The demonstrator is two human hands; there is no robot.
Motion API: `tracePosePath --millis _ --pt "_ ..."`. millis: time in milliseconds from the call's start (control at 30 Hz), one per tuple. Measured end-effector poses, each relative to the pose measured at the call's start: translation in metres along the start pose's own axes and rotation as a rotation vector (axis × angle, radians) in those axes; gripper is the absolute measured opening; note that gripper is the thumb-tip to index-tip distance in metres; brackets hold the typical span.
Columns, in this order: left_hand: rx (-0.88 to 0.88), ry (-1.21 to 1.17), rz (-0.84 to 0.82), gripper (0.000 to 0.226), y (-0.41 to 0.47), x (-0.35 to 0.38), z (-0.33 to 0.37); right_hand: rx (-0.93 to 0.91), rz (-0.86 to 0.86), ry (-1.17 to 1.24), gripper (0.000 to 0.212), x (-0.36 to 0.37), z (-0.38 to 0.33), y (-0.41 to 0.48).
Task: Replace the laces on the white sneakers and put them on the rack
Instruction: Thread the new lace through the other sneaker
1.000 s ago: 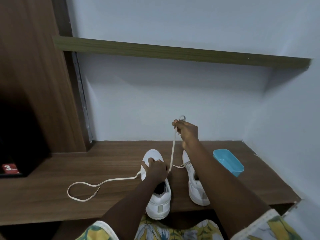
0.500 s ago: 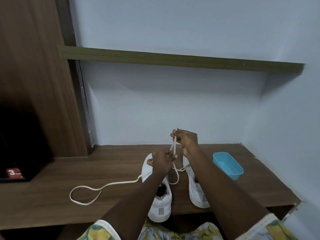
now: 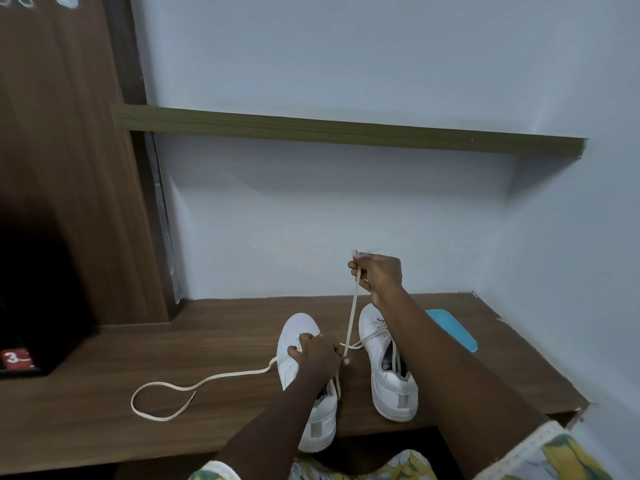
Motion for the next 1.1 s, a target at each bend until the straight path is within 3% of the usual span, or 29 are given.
tracePosePath --millis 100,433,733,833,1000,1100 --pt "-0.001 0.084 0.005 0.008 -0.004 0.006 -0.008 -0.005 0.013 -0.021 0.014 -0.003 -0.002 0.001" --pt "0.079 0.218 -0.046 0.024 -0.008 0.011 -0.003 -0.047 0.021 0.058 0.017 -0.004 -0.022 0.003" --pt "0.052 0.221 -0.048 0.025 -0.012 0.014 -0.004 -0.233 -0.004 0.066 0.021 -0.001 -0.078 0.008" --pt "0.098 0.152 -0.021 0.030 -0.009 0.008 -0.008 -0.275 0.032 0.005 0.025 -0.003 -0.086 0.006" --pt "0.106 -0.044 0.162 0.052 -0.008 -0.029 -0.040 -0.261 -0.007 -0.127 0.029 0.006 -0.065 0.003" --pt "0.072 -0.161 0.144 0.051 -0.009 -0.032 -0.063 -0.220 -0.021 -0.198 0.033 0.008 -0.036 0.000"
Point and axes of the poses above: each hand's wrist, its own y-axis towards the middle knuckle, its own x-axis out of the palm, z = x × y, the point moved 10 cm from there along y, towards the middle knuckle, and after that the axes turned 3 degrees about -y, right-handed, at the moved point
